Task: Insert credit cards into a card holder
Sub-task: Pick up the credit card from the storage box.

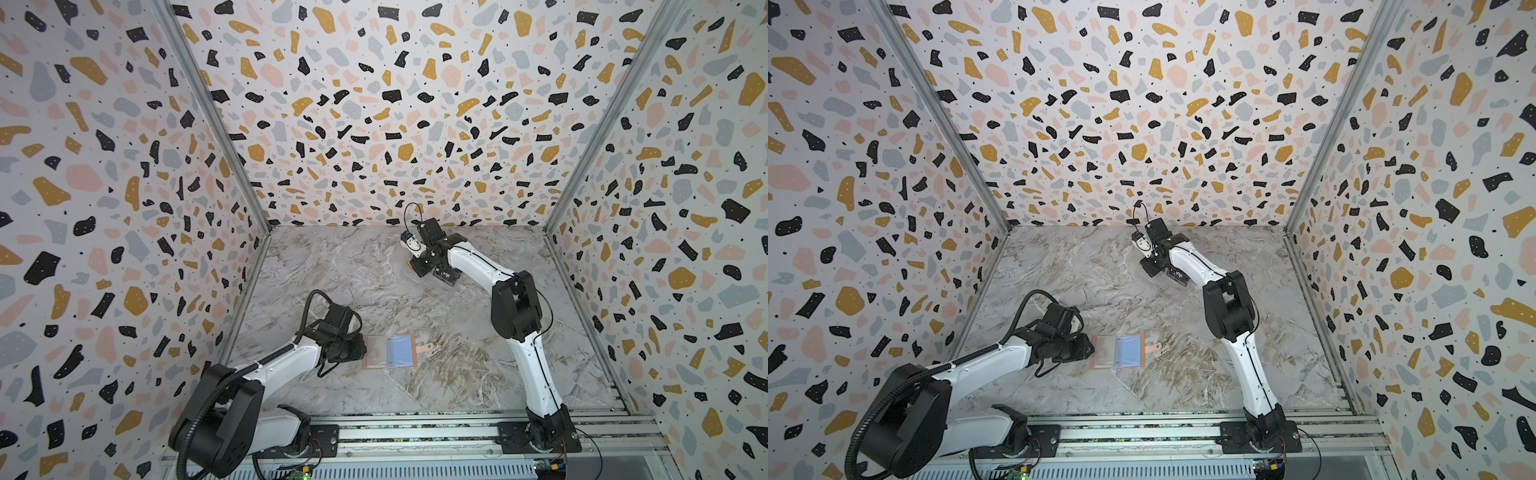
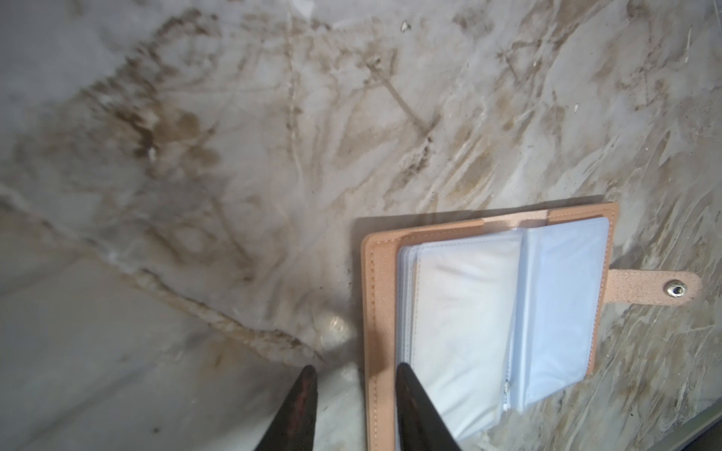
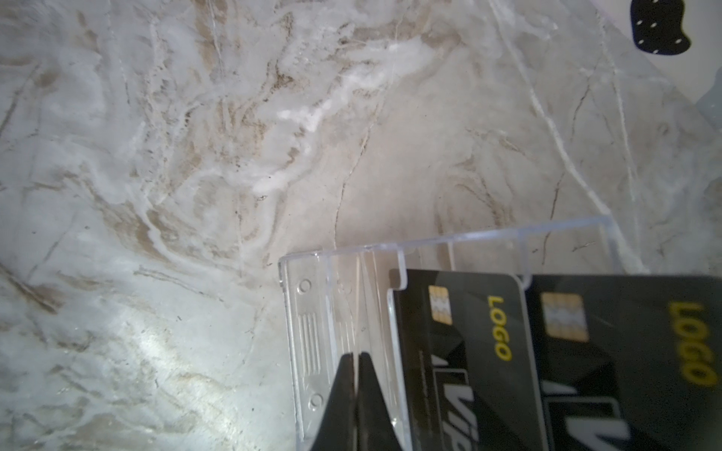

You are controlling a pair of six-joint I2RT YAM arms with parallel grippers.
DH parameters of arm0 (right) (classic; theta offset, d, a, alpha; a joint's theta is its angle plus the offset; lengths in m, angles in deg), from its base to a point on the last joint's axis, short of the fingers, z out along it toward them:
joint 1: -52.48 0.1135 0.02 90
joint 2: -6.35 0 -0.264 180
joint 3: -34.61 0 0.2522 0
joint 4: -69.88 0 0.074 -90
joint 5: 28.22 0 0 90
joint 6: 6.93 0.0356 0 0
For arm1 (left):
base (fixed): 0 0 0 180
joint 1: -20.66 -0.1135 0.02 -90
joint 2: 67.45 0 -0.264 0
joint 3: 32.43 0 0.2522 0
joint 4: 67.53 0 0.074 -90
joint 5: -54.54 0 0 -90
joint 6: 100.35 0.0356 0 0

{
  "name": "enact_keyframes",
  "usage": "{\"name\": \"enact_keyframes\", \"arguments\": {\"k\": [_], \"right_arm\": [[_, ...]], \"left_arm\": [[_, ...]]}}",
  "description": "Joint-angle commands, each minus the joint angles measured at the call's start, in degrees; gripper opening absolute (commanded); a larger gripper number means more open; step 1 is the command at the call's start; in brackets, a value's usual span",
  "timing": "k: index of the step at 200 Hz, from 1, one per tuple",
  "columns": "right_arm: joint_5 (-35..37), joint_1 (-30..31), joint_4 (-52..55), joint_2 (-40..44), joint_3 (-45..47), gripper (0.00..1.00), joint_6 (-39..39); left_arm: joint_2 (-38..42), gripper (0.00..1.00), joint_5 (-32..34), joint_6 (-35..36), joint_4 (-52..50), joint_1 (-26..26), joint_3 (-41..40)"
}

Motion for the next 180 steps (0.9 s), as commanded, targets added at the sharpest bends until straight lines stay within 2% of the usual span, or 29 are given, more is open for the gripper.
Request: {"name": "enact_keyframes", "arguments": {"k": [1,111,140,160,180], "right_arm": [[0.6,0.2,1.6,3.3,-1.6,0.0,-0.3],[0.9,0.5,-2.0,10.7,1.9,0.0,3.0],[1.3,1.1,-3.2,13.5,3.3,0.0,5.4],[-1.2,1.6,-6.7,17.9,7.5,0.0,9.4],[-6.2,1.6,-13.3,24.4,15.7,0.0,14.7]], "left_arm": [[1.3,0.36,0.7,0.4,-0.7,-0.3,1.9],[3.7,0.33,3.0,-0.4,-0.1,-0.3,1.3],[8.3,0.31,5.1,-2.2,1.9,-0.3,1.4],[9.0,0.32,4.8,-1.8,1.6,-0.3,2.0],[8.6,0.31,4.5,-2.9,2.5,-0.3,0.9]]}}
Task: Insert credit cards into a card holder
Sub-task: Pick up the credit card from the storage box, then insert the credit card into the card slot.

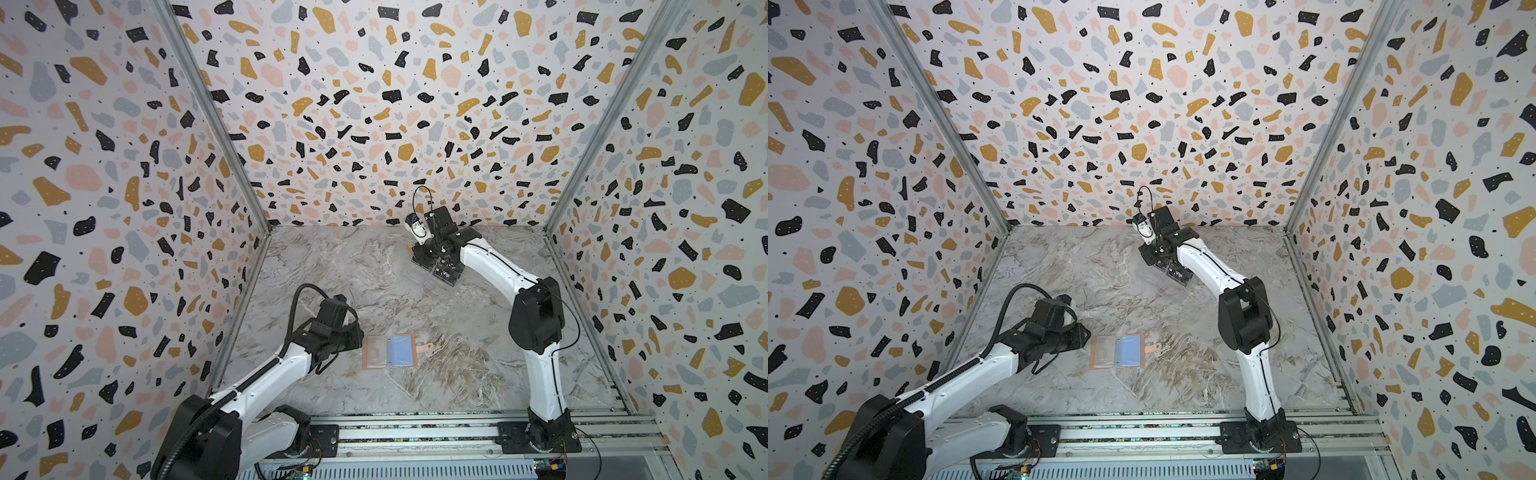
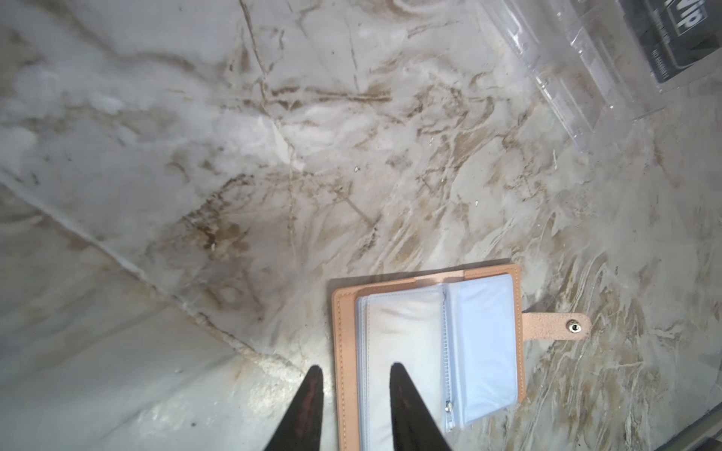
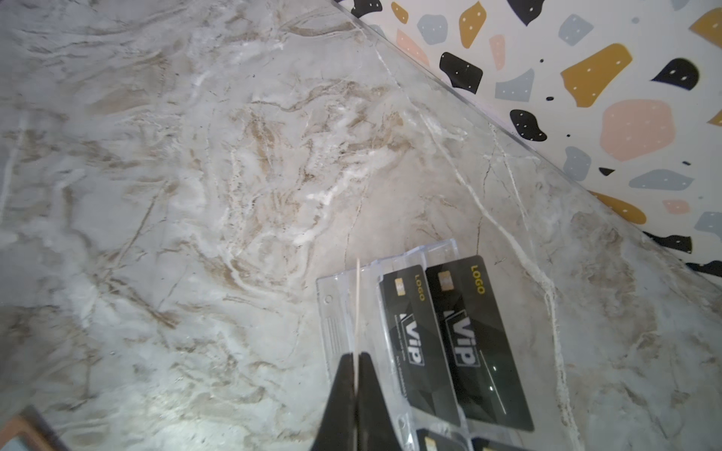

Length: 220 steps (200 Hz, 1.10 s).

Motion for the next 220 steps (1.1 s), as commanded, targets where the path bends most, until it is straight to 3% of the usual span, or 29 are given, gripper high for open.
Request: {"name": "enact_keyframes", "arguments": {"k": [1,43,74,117,145,220], "right_arm": [[-5.8,0.4,-7.4,9.6,6.8,0.0,7.4],[-11.9,1.5,-15.3,20.4,23.1,0.0,18.5],[-9.2,6.8,-16.6,24.4,30.9,0.0,22.9],[-13.2,11.1,-35.1,32.5,50.5,0.0,40.0],[-8.0,15.5,-35.9,33.3,55.3,0.0,44.3],[-14.3,20.4,-62.5,28.2,70.6,0.0,63.5]], "left_arm": [[-0.1,0.31,0.1,-1.4,1.5,-0.3,-0.3],[2.2,0.31,-2.0,-5.0,7.0,-0.3,-2.9],[1.2,0.31,-2.3,-3.6,5.6,-0.3,-2.3],[2.3,0.31,-3.2,-2.4,5.8,-0.2,-3.7],[4.9,0.31,-4.7,-3.1,7.6,0.2,-6.8],[5.3,0.25,-5.6,-3.1,9.3,1.5,-9.7]]}}
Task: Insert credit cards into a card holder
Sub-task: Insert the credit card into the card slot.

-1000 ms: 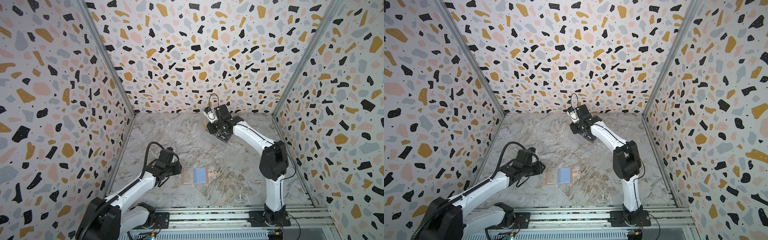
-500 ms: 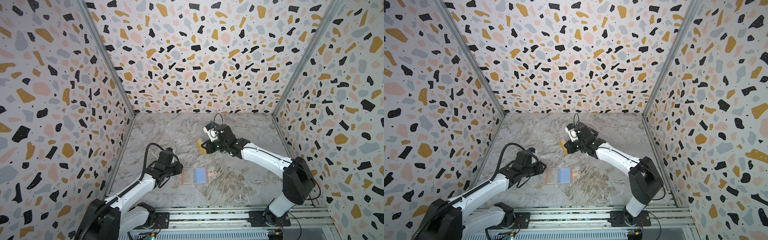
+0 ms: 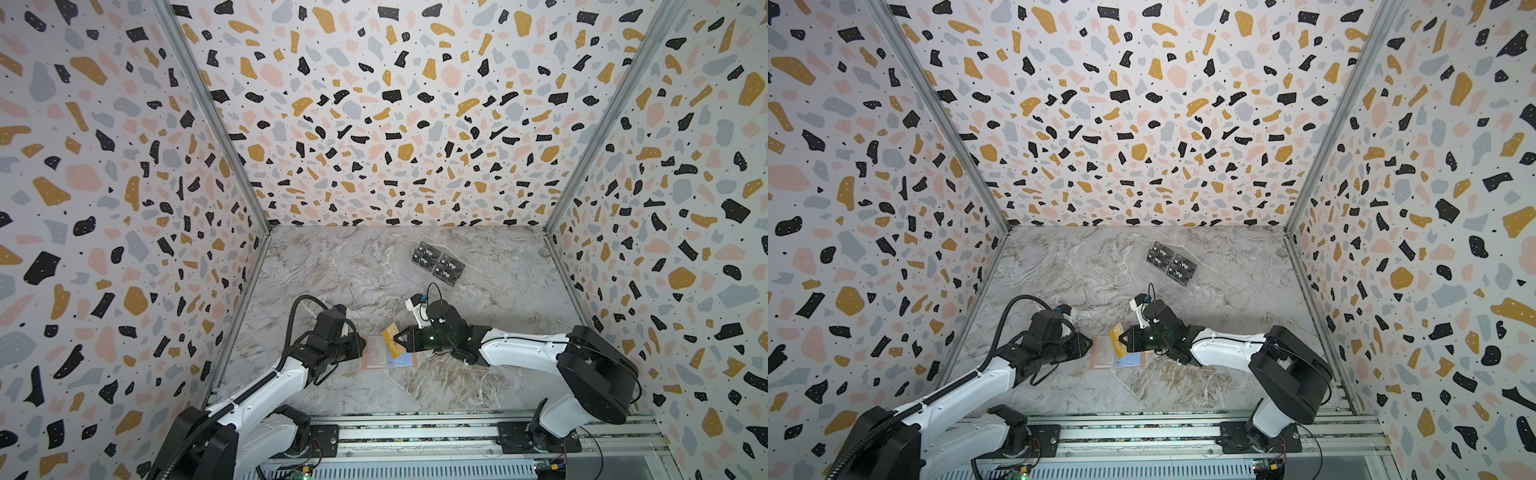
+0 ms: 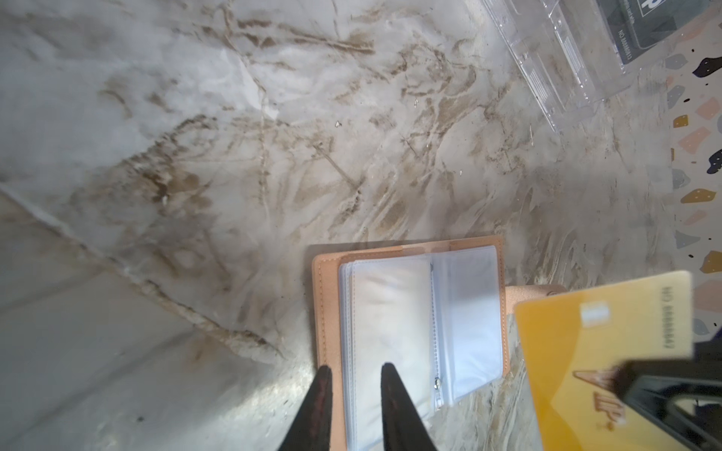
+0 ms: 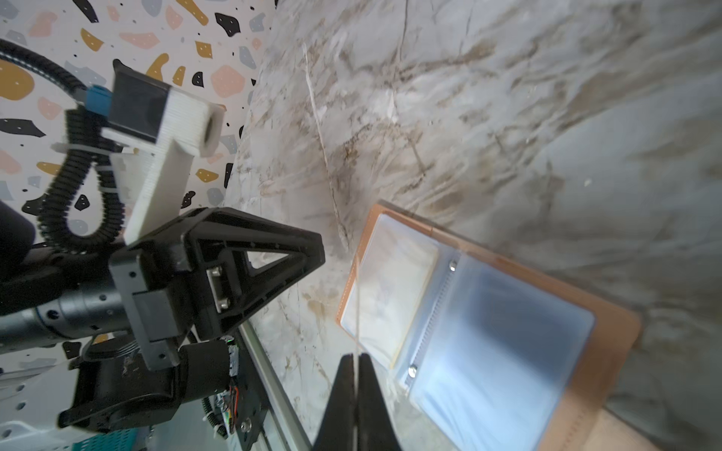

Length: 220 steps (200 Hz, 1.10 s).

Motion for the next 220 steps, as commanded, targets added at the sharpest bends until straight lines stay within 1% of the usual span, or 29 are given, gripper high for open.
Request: {"name": "enact_keyframes", "arguments": {"k": [1,8,22,36,69,91,102,116,129,153,171,202,220], "right_arm": [[-2.9,0.0,-11.1,-1.4,2.4,0.0,8.1],[-3.4,-0.1,-10.7,-1.8,2.5,0.0,8.0],[-3.7,-0.6,-7.9,-2.0,2.0,0.0,6.7],[-5.2,-1.6,-7.8,-2.2,2.3,0.0,6.4],[-8.5,-3.9,-10.9,-3.5,4.4,0.0,8.2],[-9.7,-4.6,-11.2,-4.3,4.7,0.0,8.7],[-10.8,-5.2,-10.9,-4.9,3.9,0.0,8.5],[-11.8,-6.1,-7.9,-5.5,1.7,0.0,6.3],[-13.2,-6.8,-5.2,-6.2,-0.3,0.0,4.5],[-14.9,-8.0,-4.3,-6.5,-1.1,0.0,3.6],[-15.9,-8.3,-3.7,-7.9,-1.8,0.0,3.0],[-17.4,-8.1,-6.2,-10.0,-2.3,0.0,4.6],[-17.4,-8.0,-6.3,-10.0,-2.4,0.0,4.8]], "left_arm": [[0.9,0.25,-0.7,-0.1,2.6,0.7,-1.5],[1.0,0.25,-0.6,-0.1,2.9,0.8,-2.0],[1.3,0.29,-0.7,0.2,3.7,0.9,-2.6],[1.5,0.3,0.4,0.5,3.1,1.0,-2.3],[0.4,0.27,-0.1,1.1,2.7,0.9,-1.6],[0.2,0.28,-0.8,2.5,2.0,1.3,-0.6],[-0.1,0.28,-0.4,3.5,1.2,1.5,0.5],[-0.9,0.27,-0.2,4.3,0.7,1.7,1.6],[-1.7,0.25,0.5,3.8,1.2,1.9,1.9],[-3.8,0.19,1.0,2.2,2.2,3.3,2.3],[-5.1,0.19,2.7,3.4,0.1,4.4,3.3],[-8.1,0.19,2.3,4.5,-0.9,4.4,5.5],[-8.3,0.18,2.3,4.4,-1.1,4.5,6.5]]}}
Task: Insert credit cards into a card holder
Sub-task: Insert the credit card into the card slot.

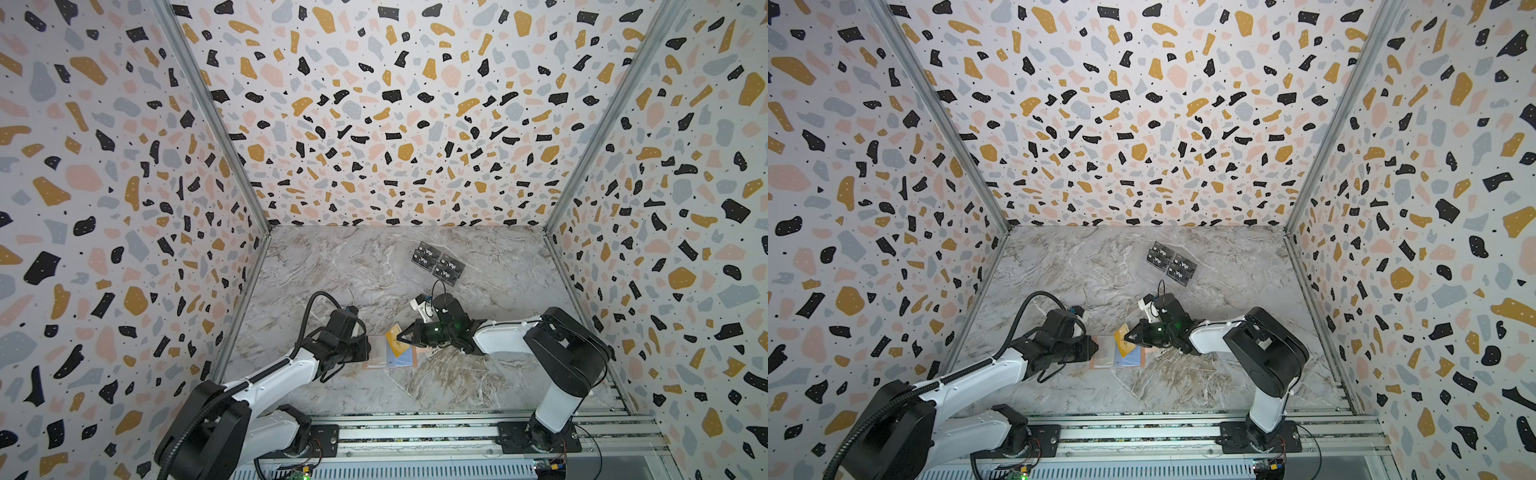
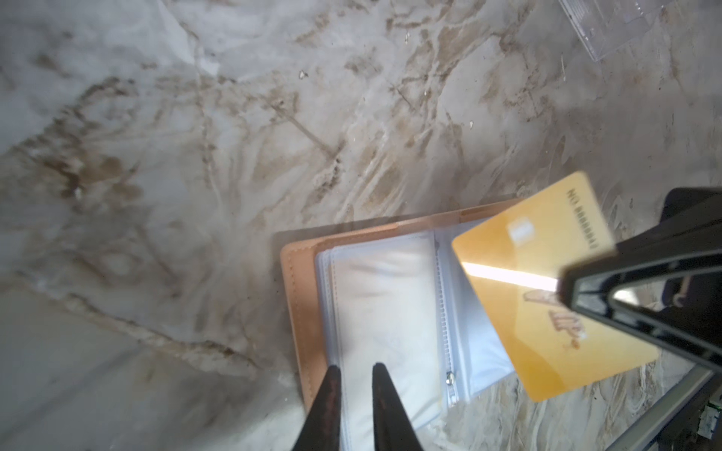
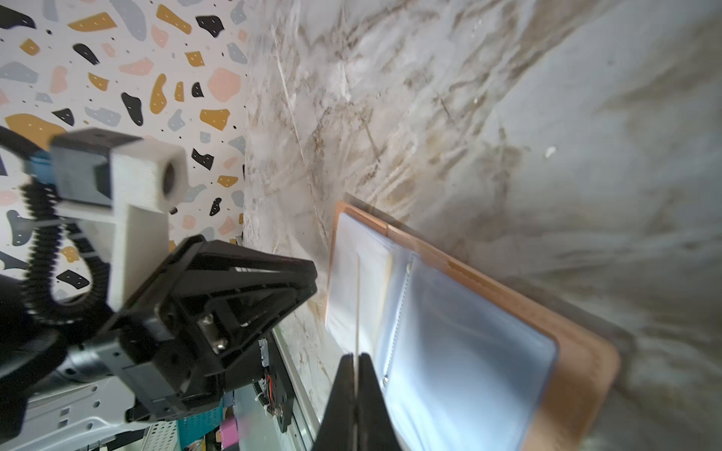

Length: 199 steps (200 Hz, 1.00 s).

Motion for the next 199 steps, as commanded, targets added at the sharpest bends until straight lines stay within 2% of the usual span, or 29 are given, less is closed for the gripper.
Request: {"name": "enact_keyframes", "arguments": {"k": [1,67,105,199], "right_arm": [[-1.5,0.2,-0.7,0.4,-1.2,0.0,0.1],[-1.7,0.6,-3.3,1.1,0.9,0.0,0.6],[-4.2,1.2,-6.7,-0.6,0.9,0.0,1.7],[-2.2,1.6,-4.4,1.0,2.5,0.0,0.7]], "left_arm": [[-0.2,0.19,0.4,1.2,-0.3,0.3,2.6],[-4.6,0.16,-2.3,0.7,0.7,0.3,3.5],[-2.8,0.16,-1.9,0.4,-0.2,0.3,2.8],[-3.5,0.16,-3.6,1.9,-0.2,0.3,4.1]]}}
